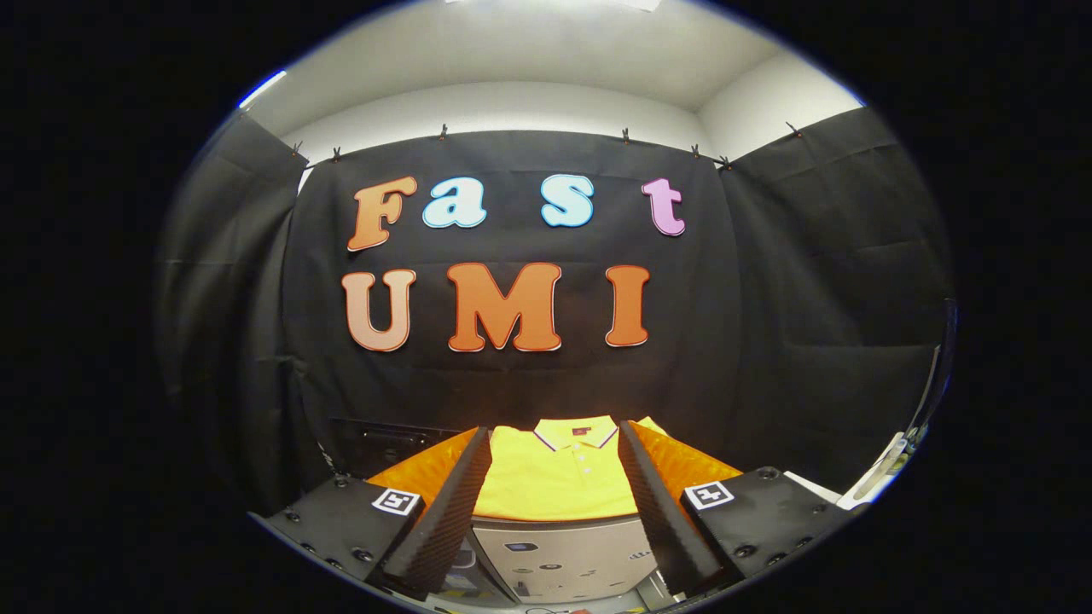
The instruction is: Put the clothes into the washing machine and then close the washing machine lid.
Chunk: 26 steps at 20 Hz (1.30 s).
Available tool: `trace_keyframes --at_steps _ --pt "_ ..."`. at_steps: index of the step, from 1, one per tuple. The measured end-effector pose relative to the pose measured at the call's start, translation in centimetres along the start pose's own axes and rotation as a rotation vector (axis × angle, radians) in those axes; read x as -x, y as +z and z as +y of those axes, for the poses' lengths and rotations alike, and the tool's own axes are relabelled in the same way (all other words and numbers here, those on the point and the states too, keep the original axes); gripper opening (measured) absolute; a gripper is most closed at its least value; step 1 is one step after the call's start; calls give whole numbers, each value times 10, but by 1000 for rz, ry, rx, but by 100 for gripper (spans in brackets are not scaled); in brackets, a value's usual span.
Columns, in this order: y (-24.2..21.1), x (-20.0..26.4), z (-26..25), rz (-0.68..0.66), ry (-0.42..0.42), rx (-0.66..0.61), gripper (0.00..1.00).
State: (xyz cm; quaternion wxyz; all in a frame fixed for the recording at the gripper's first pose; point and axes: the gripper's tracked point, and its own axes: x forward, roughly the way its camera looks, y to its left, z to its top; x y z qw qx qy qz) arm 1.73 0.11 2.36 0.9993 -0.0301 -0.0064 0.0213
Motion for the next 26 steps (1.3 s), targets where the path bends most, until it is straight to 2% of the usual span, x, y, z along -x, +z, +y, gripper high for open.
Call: trace_keyframes --at_steps 26 --pt "-3 -3 -21 30 -10 -19 97"
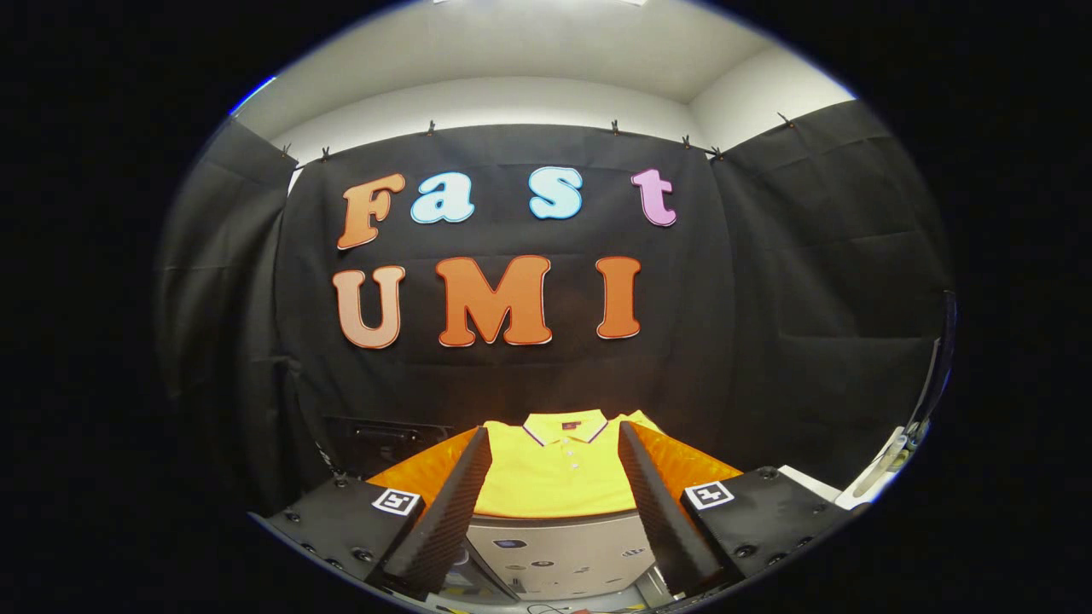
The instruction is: Put the clothes into the washing machine and then close the washing machine lid.
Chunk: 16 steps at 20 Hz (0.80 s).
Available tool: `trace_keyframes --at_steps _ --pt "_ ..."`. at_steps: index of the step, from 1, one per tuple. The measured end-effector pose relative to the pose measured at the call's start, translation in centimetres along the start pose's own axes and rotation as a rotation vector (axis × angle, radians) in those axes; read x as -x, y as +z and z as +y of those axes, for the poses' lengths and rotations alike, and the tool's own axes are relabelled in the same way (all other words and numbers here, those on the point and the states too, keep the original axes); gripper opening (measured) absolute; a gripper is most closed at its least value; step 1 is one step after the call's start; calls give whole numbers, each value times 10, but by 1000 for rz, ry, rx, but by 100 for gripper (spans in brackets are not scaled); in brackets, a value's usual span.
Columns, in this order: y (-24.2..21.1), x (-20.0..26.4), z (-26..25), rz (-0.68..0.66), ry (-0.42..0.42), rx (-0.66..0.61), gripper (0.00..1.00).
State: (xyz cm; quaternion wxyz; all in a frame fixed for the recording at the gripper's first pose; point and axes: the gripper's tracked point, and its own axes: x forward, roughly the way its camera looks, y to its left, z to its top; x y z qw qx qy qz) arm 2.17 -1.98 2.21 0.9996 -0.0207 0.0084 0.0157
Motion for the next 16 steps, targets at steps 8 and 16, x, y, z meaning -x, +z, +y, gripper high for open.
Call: trace_keyframes --at_steps 8,16 --pt "-8 1 -9 21 -5 0 97" --pt "-17 7 -22 35 -37 -3 97"
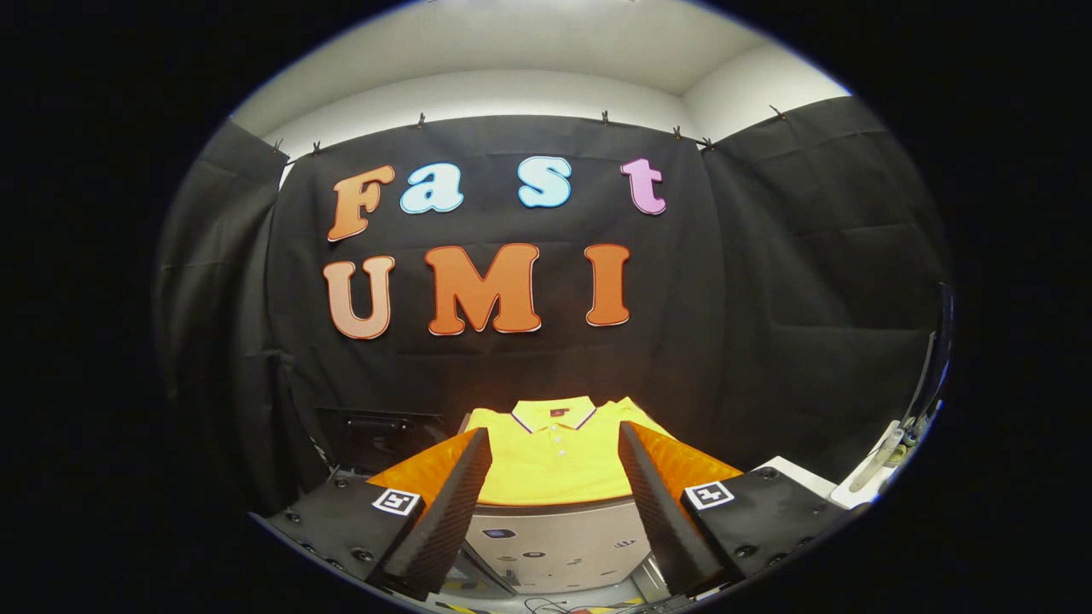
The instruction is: Put the clothes into the washing machine and then close the washing machine lid.
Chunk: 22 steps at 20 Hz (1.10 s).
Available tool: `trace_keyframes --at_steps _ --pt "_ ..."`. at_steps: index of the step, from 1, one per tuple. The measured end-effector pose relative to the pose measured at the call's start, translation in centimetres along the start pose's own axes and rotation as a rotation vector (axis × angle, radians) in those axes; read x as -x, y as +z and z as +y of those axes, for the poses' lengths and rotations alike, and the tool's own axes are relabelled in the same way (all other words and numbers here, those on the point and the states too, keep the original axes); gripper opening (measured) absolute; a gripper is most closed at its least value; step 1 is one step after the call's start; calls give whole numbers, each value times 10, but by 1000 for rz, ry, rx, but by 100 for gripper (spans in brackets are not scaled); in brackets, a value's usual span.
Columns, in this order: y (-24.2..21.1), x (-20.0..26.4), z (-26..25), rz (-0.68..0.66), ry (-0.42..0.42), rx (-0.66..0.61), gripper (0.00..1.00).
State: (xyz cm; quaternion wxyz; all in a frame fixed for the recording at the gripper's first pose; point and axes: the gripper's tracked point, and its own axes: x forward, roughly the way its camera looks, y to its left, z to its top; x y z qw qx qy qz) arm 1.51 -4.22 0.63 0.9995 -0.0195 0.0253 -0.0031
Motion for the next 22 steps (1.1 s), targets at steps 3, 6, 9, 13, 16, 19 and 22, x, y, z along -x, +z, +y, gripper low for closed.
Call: trace_keyframes --at_steps 3,6,9,13,16,19,22 --pt "3 2 -3 -5 -9 -3 97" --pt "11 4 -4 -24 -9 -4 97" --pt "14 1 -3 -22 -4 3 97" --pt "13 -5 3 -22 11 5 97" --pt "13 -4 4 -27 26 -1 97" --pt "11 -6 1 -27 28 5 97" --pt "15 -6 -4 -35 27 2 97"
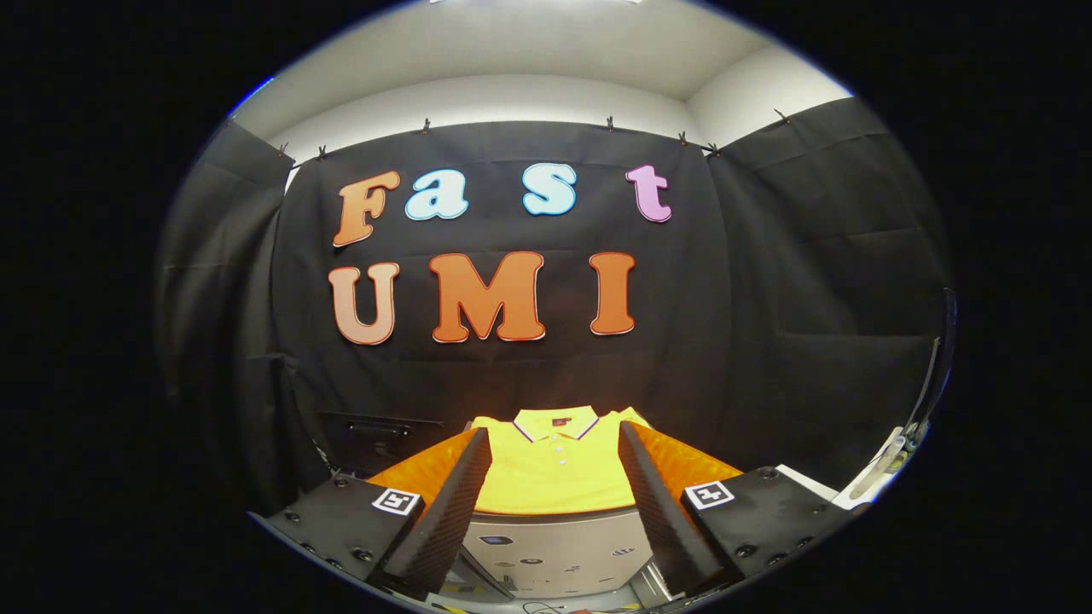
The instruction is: Put the clothes into the washing machine and then close the washing machine lid.
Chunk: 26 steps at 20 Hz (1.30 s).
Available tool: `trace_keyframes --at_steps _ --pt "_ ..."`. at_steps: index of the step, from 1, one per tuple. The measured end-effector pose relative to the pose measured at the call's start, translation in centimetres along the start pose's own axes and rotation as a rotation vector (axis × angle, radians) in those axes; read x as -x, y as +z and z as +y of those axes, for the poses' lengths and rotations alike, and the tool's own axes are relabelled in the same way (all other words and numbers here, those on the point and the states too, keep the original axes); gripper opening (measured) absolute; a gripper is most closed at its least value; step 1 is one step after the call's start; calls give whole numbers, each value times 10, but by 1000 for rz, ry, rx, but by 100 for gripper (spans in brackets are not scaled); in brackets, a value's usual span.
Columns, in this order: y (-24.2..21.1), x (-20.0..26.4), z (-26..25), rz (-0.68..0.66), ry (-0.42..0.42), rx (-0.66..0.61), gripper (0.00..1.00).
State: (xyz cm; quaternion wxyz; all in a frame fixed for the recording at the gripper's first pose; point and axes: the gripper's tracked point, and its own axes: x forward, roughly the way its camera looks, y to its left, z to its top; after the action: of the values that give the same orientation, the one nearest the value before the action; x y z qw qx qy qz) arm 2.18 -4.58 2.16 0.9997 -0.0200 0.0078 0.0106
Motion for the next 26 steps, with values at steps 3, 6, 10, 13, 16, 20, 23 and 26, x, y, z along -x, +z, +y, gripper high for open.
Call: trace_keyframes --at_steps 3,6,10,13,16,20,23,26 --pt "5 -1 -6 -10 -2 -12 97" --pt "12 -4 -15 -25 -23 -17 97" --pt "16 -8 -10 -29 -38 -23 97" --pt "16 -17 -6 -21 -54 15 97" --pt "7 -36 -2 6 -51 45 96" --pt "-23 -100 -3 95 -5 35 97" --pt "-54 -162 -9 185 18 38 97" --pt "-83 -219 -10 247 50 37 97"
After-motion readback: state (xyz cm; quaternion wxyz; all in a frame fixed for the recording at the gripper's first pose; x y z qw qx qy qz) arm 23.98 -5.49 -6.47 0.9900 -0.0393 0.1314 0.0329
